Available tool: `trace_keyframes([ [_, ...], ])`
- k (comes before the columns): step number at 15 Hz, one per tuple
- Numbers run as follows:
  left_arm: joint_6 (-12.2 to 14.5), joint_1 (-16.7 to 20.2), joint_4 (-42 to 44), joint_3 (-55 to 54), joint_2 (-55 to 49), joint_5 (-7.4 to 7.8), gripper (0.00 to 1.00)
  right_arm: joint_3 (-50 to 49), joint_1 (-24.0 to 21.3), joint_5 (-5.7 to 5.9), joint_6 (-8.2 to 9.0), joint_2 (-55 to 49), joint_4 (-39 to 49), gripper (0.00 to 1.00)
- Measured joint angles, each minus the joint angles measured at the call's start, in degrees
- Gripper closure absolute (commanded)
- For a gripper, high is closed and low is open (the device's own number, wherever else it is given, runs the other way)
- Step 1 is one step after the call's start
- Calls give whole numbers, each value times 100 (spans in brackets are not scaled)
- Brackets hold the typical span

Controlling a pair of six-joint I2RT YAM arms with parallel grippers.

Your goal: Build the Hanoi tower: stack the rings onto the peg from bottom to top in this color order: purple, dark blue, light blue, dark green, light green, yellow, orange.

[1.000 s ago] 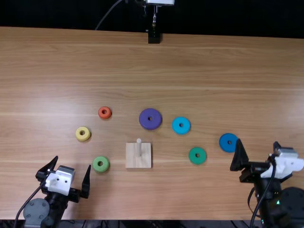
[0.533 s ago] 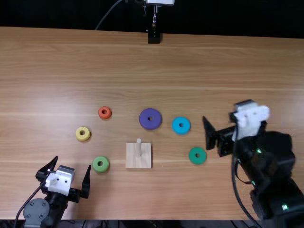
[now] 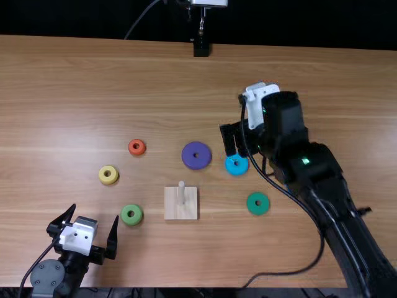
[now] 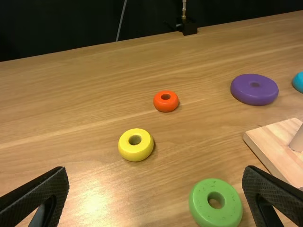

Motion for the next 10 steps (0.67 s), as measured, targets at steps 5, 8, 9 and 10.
trace_keyframes([
  [5, 4, 0, -2, 0, 0, 0, 0, 479, 625, -9, 846, 1478, -590, 0],
  [8, 2, 0, 0, 0, 0, 0, 0, 962, 706, -22, 922, 2194, -990, 0],
  [9, 2, 0, -2, 0, 0, 0, 0, 1143, 706, -22, 935, 2376, -1032, 0],
  [10, 0, 0, -2, 0, 0, 2, 0, 1340, 721, -17, 944, 2544, -1091, 0],
])
